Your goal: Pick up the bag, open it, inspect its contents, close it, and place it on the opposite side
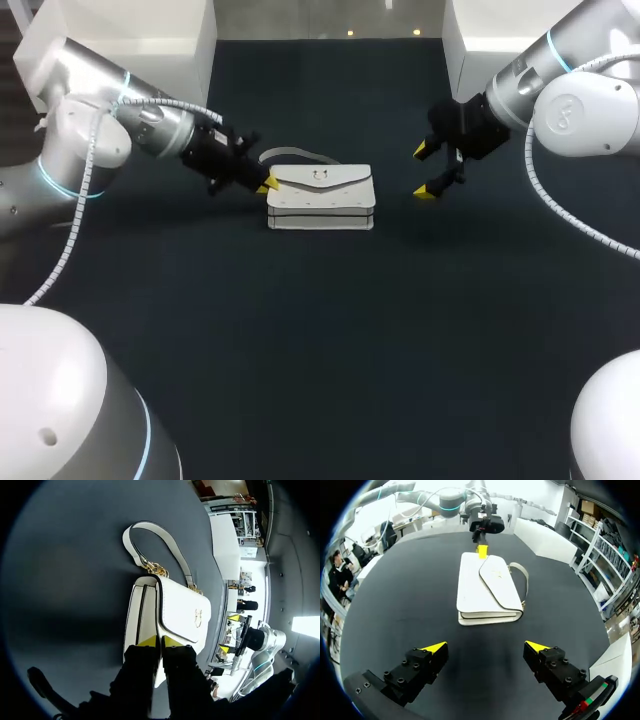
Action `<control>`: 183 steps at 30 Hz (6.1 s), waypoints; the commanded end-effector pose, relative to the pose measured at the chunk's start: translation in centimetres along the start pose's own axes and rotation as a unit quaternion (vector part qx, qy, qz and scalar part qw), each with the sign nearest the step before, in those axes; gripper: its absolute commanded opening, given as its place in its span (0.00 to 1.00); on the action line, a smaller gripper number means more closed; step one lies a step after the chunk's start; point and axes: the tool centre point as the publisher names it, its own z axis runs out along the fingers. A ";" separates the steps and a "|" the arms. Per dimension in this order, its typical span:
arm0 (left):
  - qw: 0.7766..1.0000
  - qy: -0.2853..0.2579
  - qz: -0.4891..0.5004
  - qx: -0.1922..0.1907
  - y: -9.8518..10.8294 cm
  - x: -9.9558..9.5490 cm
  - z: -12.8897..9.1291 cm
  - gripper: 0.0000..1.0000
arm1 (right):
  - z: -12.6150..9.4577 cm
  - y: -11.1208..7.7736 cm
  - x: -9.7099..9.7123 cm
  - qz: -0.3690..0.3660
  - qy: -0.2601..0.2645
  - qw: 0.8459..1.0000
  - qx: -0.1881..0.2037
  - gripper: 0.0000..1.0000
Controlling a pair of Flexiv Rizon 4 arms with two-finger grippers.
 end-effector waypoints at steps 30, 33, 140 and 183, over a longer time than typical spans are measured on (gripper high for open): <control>0.998 0.007 0.054 0.002 -0.1 2.3 -3.6 1.00 | -0.5 1.4 0.0 -0.019 -0.015 1.000 0.019 1.00; 0.996 -0.009 0.083 -0.002 0.0 2.8 -4.7 1.00 | -1.0 2.4 0.1 -0.032 -0.029 0.999 0.032 1.00; 0.412 -0.180 0.890 -0.071 -3.1 8.2 -5.6 1.00 | 8.1 5.9 2.3 -0.168 -0.316 0.913 0.195 0.31; 0.351 -0.096 0.930 -0.045 -1.8 7.6 -0.7 1.00 | 8.6 6.3 2.6 -0.165 -0.323 0.911 0.197 0.00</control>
